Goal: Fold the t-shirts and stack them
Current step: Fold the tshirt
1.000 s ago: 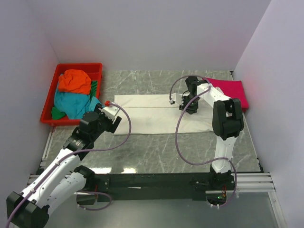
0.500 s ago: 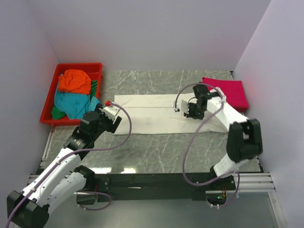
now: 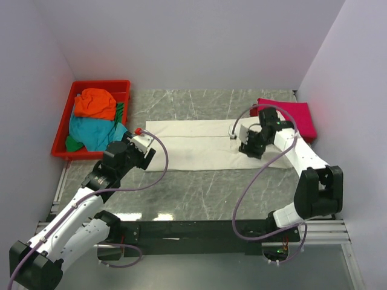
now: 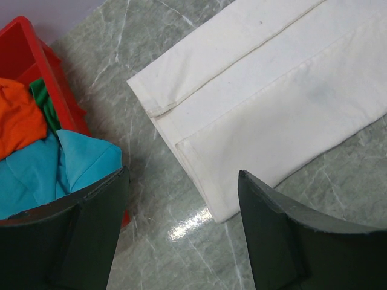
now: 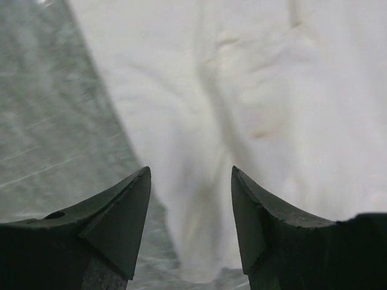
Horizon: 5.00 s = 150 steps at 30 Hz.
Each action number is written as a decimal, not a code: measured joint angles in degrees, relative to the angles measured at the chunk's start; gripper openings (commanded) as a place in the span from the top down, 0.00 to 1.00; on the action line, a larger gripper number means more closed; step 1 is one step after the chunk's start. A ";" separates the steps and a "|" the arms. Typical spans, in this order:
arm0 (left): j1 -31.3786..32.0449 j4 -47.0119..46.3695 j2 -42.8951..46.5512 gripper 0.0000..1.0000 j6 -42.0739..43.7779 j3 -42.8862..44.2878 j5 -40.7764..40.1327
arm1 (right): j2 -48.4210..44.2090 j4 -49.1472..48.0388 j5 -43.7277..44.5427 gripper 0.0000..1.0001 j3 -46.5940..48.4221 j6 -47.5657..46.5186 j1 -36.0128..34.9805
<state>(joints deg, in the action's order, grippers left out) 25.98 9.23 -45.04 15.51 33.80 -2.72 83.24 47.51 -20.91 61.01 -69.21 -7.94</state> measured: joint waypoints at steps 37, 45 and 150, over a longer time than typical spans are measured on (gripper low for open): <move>0.00 0.00 -0.72 0.23 0.00 0.00 1.44 | -3.43 -2.67 5.88 0.61 -11.98 0.83 -4.63; 0.00 0.02 -1.40 0.23 0.00 0.00 1.57 | -4.72 0.00 1.88 0.54 -10.56 3.87 -1.05; 0.00 0.02 -2.10 0.23 0.00 0.00 4.09 | 19.80 -11.96 9.94 0.67 18.60 24.55 6.80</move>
<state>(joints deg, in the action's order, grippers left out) 25.98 9.26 -47.13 15.51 33.80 1.37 103.04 35.55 -10.96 79.61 -44.66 -1.15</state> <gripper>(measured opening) 0.771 0.309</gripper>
